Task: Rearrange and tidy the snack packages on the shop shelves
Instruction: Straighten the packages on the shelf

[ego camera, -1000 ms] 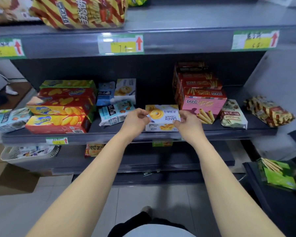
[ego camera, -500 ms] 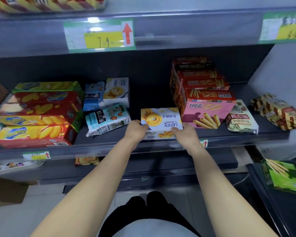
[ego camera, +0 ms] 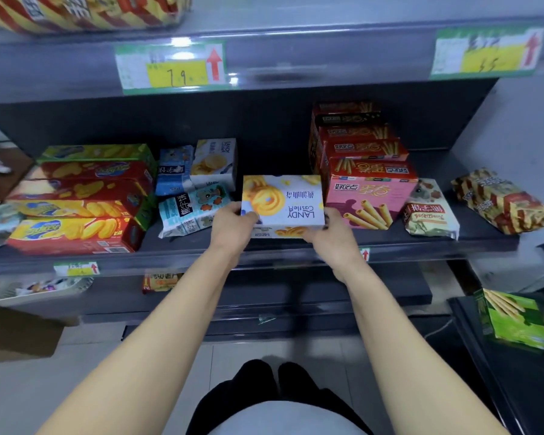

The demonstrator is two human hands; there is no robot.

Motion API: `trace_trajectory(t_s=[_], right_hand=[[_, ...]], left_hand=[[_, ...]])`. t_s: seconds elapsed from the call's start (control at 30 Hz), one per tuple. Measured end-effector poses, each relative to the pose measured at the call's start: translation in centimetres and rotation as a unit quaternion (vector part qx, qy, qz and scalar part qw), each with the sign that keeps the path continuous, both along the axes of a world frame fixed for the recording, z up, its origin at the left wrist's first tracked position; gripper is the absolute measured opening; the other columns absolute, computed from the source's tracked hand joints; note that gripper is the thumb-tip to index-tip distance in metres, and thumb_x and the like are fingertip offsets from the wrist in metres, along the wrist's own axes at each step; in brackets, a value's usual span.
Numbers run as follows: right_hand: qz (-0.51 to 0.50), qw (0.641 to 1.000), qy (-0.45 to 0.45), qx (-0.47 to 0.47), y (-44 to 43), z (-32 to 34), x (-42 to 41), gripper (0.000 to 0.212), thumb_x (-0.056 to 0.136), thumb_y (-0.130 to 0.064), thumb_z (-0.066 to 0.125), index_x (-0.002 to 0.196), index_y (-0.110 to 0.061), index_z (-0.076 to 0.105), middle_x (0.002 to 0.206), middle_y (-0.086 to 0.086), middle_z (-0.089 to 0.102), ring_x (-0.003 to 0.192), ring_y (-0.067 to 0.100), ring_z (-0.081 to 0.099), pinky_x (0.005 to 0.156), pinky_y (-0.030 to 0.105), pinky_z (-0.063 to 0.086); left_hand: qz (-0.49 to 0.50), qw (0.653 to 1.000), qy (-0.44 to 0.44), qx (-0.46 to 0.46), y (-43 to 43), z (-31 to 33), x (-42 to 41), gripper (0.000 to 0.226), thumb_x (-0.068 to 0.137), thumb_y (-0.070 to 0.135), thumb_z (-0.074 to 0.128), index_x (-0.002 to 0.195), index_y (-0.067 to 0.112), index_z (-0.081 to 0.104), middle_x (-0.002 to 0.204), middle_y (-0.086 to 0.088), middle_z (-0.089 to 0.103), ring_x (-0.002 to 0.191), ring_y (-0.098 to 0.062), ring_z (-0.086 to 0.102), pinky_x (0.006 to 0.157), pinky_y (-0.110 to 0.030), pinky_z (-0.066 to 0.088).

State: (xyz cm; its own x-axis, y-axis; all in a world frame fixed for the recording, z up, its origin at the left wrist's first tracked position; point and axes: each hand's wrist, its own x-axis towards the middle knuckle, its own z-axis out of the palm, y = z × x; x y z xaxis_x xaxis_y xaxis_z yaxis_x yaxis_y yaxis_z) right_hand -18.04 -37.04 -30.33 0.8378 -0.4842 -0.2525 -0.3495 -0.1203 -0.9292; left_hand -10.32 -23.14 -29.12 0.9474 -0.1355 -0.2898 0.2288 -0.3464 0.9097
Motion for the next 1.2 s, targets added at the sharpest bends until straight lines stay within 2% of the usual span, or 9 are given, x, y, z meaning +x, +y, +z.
trace_trajectory(t_s=[0.17, 0.23, 0.33, 0.43, 0.53, 0.63, 0.77, 0.93, 1.2], right_hand=[[-0.002, 0.999, -0.038, 0.006, -0.2, 2.0, -3.7, 0.047, 0.086, -0.006, 0.061, 0.129, -0.015, 0.043, 0.115, -0.001, 0.054, 0.102, 0.016, 0.052, 0.076, 0.025, 0.041], [-0.002, 0.998, -0.056, 0.0, -0.1, 2.6, -5.4, 0.047, 0.084, -0.007, 0.063, 0.126, -0.018, 0.044, 0.123, 0.003, 0.052, 0.11, 0.019, 0.052, 0.081, 0.029, 0.044], [-0.004, 0.996, -0.087, 0.002, 0.5, 3.7, -7.9, 0.044, 0.081, -0.009, 0.065, 0.118, -0.023, 0.045, 0.127, 0.006, 0.05, 0.115, 0.021, 0.051, 0.093, 0.037, 0.047], [-0.001, 0.993, -0.118, 0.0, 1.0, 5.3, -10.4, 0.04, 0.082, -0.013, 0.066, 0.116, -0.023, 0.047, 0.125, 0.005, 0.051, 0.111, 0.018, 0.052, 0.086, 0.03, 0.046], [-0.003, 0.989, -0.15, -0.021, 1.6, 7.4, -12.8, 0.039, 0.083, -0.014, 0.065, 0.116, -0.023, 0.047, 0.124, 0.0, 0.047, 0.109, 0.014, 0.052, 0.084, 0.027, 0.046], [-0.001, 0.982, -0.182, -0.046, 2.0, 10.0, -14.8, 0.04, 0.081, -0.015, 0.066, 0.116, -0.025, 0.048, 0.123, -0.002, 0.049, 0.111, 0.013, 0.052, 0.085, 0.027, 0.048], [0.005, 0.974, -0.22, -0.06, 2.3, 13.8, -16.6, 0.047, 0.078, -0.012, 0.07, 0.118, -0.025, 0.049, 0.108, -0.009, 0.061, 0.097, 0.005, 0.058, 0.082, 0.029, 0.051], [0.01, 0.964, -0.248, -0.098, 2.1, 16.8, -17.6, 0.056, 0.077, -0.006, 0.068, 0.126, -0.024, 0.047, 0.108, -0.005, 0.062, 0.102, 0.015, 0.06, 0.085, 0.038, 0.054], [-0.008, 0.949, -0.27, -0.162, 1.8, 17.0, -17.7, 0.04, 0.084, -0.011, 0.067, 0.12, -0.021, 0.053, 0.108, -0.006, 0.063, 0.101, 0.008, 0.059, 0.072, 0.009, 0.044]], left_hand=[[0.018, 1.0, -0.022, -0.005, -0.2, 2.8, -3.6, 0.033, 0.086, 0.009, 0.054, 0.118, 0.002, 0.058, 0.089, -0.005, 0.056, 0.054, -0.013, 0.037, 0.04, -0.016, 0.033], [0.021, 0.999, -0.029, -0.019, 0.2, 3.8, -5.7, 0.036, 0.086, 0.012, 0.055, 0.121, 0.005, 0.055, 0.093, -0.006, 0.056, 0.055, -0.012, 0.036, 0.046, -0.022, 0.032], [0.022, 0.997, -0.031, -0.065, 0.9, 5.5, -9.2, 0.026, 0.087, 0.012, 0.056, 0.112, 0.013, 0.056, 0.076, 0.004, 0.051, 0.058, -0.011, 0.04, 0.051, -0.023, 0.032], [0.021, 0.994, -0.034, -0.1, 1.8, 6.7, -12.0, 0.018, 0.086, 0.019, 0.058, 0.104, 0.023, 0.055, 0.089, 0.005, 0.061, 0.081, -0.017, 0.057, 0.066, -0.029, 0.042], [0.028, 0.992, -0.055, -0.108, 2.5, 8.2, -14.4, 0.045, 0.075, 0.04, 0.064, 0.116, 0.023, 0.054, 0.112, 0.002, 0.061, 0.104, -0.019, 0.06, 0.086, -0.036, 0.049], [0.027, 0.989, -0.101, -0.102, 3.0, 10.2, -16.3, 0.066, 0.059, 0.059, 0.063, 0.117, 0.027, 0.055, 0.122, -0.003, 0.056, 0.105, -0.018, 0.06, 0.092, -0.042, 0.049], [0.003, 0.98, -0.16, -0.114, 3.4, 13.1, -17.7, 0.045, 0.066, 0.052, 0.062, 0.104, 0.029, 0.061, 0.122, -0.006, 0.056, 0.099, -0.015, 0.063, 0.091, -0.04, 0.051], [-0.029, 0.972, -0.201, -0.119, 3.5, 16.2, -19.0, 0.05, 0.063, 0.045, 0.069, 0.11, 0.031, 0.059, 0.124, -0.004, 0.054, 0.101, -0.016, 0.061, 0.094, -0.042, 0.05], [-0.058, 0.959, -0.267, -0.082, 3.6, 17.5, -19.5, 0.046, 0.078, 0.02, 0.072, 0.12, 0.027, 0.054, 0.116, 0.002, 0.035, 0.096, -0.008, 0.054, 0.087, -0.025, 0.045]])
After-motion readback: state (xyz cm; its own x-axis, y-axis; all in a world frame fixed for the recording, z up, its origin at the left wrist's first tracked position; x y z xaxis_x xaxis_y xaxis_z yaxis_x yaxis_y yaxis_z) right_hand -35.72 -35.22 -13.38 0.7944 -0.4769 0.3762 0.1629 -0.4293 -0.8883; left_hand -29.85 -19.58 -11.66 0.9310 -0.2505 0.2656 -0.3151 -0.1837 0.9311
